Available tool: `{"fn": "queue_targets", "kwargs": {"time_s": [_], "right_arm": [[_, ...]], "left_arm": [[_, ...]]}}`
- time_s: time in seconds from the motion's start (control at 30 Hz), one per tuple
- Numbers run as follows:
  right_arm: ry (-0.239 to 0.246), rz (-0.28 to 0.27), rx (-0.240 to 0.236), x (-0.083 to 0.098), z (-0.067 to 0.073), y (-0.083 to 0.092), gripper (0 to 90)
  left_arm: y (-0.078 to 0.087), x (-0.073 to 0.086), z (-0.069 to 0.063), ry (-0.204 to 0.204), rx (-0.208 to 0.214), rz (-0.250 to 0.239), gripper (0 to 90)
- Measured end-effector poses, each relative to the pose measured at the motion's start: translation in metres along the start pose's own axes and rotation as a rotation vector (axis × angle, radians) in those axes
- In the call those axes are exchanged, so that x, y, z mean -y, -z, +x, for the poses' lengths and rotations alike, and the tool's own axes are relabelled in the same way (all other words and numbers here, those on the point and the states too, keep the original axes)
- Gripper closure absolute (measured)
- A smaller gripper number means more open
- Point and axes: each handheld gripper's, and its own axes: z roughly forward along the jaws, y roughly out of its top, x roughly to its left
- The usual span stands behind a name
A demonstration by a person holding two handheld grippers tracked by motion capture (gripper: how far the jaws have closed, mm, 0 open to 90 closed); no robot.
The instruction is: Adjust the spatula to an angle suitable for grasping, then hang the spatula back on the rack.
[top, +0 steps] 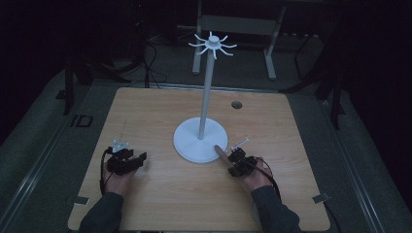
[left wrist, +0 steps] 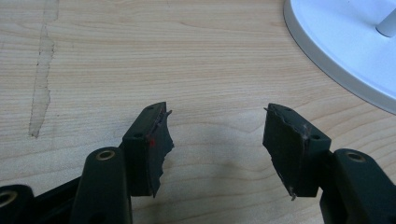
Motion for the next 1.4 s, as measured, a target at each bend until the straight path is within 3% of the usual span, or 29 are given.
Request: {"fn": "queue_targets", "kwargs": {"time_s": [0.63,1.4], "right_arm": [[-0.027,-0.144,0.006,0.010,-0.001,0.025,75.3],[-0.019,-0.350,0.051,0.011,0.004,0.058,75.5]], "left_arm": [[0.000,0.000,-0.001,0.000,-0.001,-0.002,40.9],[0.001,0.000,-0.001,-0.003,-0.002,-0.001,40.8]]}}
